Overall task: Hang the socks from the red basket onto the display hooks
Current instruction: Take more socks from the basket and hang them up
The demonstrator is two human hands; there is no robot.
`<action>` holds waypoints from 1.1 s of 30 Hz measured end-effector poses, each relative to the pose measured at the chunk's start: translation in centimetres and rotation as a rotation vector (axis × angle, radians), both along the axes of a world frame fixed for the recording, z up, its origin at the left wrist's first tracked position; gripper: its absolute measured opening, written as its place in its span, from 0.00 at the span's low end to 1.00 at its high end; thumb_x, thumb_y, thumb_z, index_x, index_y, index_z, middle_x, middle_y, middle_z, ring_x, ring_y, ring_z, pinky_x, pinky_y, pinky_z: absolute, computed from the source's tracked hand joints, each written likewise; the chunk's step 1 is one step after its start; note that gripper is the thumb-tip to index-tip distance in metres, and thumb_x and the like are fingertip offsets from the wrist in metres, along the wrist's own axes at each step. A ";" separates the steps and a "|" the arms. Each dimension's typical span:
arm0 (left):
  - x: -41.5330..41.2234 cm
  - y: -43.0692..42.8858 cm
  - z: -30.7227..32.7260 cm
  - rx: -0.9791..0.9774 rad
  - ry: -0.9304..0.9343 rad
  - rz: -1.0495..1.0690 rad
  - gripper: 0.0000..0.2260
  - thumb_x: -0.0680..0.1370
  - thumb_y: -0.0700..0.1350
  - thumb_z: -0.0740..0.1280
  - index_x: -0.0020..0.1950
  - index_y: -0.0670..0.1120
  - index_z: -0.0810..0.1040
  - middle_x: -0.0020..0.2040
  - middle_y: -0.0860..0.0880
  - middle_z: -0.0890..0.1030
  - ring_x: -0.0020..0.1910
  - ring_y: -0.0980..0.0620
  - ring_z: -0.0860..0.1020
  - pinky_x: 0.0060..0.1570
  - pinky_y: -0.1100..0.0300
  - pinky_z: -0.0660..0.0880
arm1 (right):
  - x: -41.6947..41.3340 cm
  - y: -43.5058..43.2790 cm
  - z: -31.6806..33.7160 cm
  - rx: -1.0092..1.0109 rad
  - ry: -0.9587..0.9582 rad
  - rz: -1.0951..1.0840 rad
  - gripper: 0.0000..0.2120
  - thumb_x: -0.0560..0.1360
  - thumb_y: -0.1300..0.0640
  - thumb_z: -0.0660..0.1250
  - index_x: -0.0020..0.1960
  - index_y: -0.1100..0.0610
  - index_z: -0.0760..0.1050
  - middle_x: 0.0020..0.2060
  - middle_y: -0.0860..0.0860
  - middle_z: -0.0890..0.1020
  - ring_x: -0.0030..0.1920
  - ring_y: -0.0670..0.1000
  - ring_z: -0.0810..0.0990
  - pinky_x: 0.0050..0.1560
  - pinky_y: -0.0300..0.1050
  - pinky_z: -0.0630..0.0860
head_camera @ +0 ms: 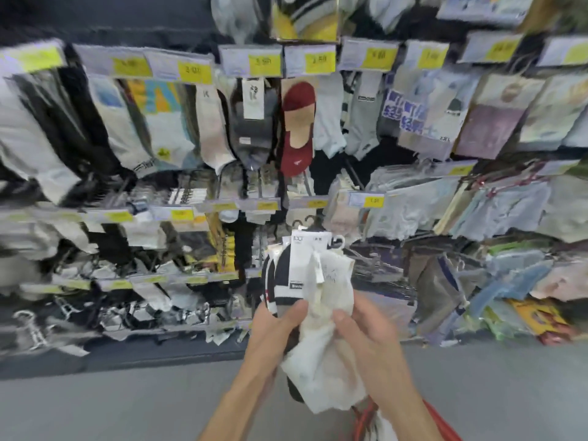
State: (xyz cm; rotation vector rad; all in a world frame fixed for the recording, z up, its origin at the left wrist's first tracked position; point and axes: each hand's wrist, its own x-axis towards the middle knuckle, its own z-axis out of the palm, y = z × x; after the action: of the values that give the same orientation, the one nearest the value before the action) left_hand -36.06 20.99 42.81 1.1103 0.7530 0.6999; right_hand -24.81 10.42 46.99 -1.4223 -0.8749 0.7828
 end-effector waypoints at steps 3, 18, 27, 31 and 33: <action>-3.2 0.7 0.1 -0.023 -0.016 0.064 0.23 0.66 0.57 0.77 0.59 0.53 0.83 0.54 0.47 0.87 0.51 0.47 0.86 0.42 0.59 0.82 | -3.4 1.8 0.5 -0.019 -0.085 -0.058 0.13 0.77 0.59 0.62 0.53 0.43 0.79 0.43 0.49 0.85 0.42 0.49 0.83 0.42 0.44 0.78; -12.9 4.9 0.8 -0.091 -0.037 0.240 0.21 0.67 0.55 0.76 0.58 0.50 0.84 0.51 0.49 0.88 0.50 0.49 0.86 0.41 0.60 0.82 | -13.7 8.2 1.1 -0.120 -0.357 -0.075 0.15 0.76 0.56 0.62 0.57 0.38 0.71 0.48 0.38 0.82 0.49 0.45 0.81 0.50 0.54 0.79; -15.5 6.9 1.8 -0.034 -0.042 0.334 0.24 0.63 0.58 0.76 0.57 0.51 0.83 0.50 0.52 0.88 0.47 0.53 0.86 0.38 0.63 0.81 | -14.1 10.8 2.0 -0.041 -0.074 0.149 0.30 0.73 0.75 0.60 0.64 0.46 0.74 0.57 0.44 0.83 0.59 0.46 0.81 0.60 0.53 0.78; -15.4 7.5 2.8 -0.002 -0.044 0.390 0.19 0.66 0.52 0.76 0.57 0.51 0.83 0.47 0.53 0.88 0.43 0.55 0.86 0.32 0.67 0.79 | -14.3 11.1 3.7 0.002 -0.079 0.221 0.16 0.77 0.54 0.67 0.61 0.39 0.74 0.54 0.42 0.84 0.54 0.44 0.84 0.50 0.38 0.80; -14.9 7.9 3.8 0.010 -0.038 0.397 0.15 0.69 0.48 0.76 0.55 0.52 0.82 0.44 0.56 0.88 0.39 0.58 0.86 0.29 0.68 0.78 | -14.1 11.3 4.6 0.017 -0.089 0.208 0.14 0.75 0.46 0.70 0.60 0.38 0.74 0.54 0.42 0.84 0.54 0.45 0.84 0.51 0.41 0.80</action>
State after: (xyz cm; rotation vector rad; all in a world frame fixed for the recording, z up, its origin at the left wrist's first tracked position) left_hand -51.00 28.92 46.59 0.9608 0.9500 1.0568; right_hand -38.91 21.72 51.56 -1.3735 -1.1084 0.8707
